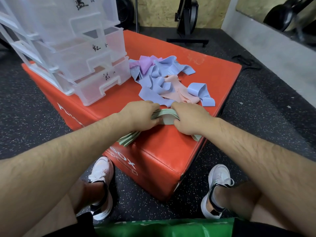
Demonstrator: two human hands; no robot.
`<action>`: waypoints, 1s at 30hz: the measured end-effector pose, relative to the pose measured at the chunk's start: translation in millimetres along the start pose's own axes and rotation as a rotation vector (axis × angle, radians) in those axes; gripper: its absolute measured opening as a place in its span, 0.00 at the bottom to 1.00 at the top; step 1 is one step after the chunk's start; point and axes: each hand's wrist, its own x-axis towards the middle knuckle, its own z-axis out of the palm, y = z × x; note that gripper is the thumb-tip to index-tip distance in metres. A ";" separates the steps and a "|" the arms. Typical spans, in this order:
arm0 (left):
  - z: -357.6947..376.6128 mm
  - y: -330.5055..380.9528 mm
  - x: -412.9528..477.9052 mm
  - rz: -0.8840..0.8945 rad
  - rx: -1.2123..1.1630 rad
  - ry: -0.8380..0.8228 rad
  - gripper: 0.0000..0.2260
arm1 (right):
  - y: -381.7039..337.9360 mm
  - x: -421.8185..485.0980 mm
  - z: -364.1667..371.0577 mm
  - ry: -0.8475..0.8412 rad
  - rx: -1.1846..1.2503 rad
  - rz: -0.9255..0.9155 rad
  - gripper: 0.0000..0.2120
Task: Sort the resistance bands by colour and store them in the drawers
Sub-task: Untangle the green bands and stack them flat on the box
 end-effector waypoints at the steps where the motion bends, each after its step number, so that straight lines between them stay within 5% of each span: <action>1: -1.1 1.1 2.2 -0.011 -0.034 -0.030 0.12 | -0.6 0.4 -0.6 -0.004 0.003 0.006 0.10; 6: -15.8 1.5 6.6 -0.080 -0.106 -0.019 0.13 | -2.0 4.1 -9.8 0.055 0.109 0.053 0.15; 18: -87.0 6.6 15.6 -0.310 -0.594 0.478 0.07 | -22.6 20.8 -61.9 0.491 0.783 0.097 0.16; 22: -103.2 1.0 13.0 -0.285 -0.796 0.519 0.05 | -5.7 20.9 -84.2 0.472 1.105 0.097 0.03; 26: -103.6 0.3 12.6 -0.226 -1.025 0.439 0.05 | 6.6 23.0 -87.1 0.317 1.180 0.120 0.13; 30: -103.7 4.5 10.5 -0.175 -1.029 0.435 0.09 | 8.0 25.1 -90.1 0.250 1.179 0.158 0.12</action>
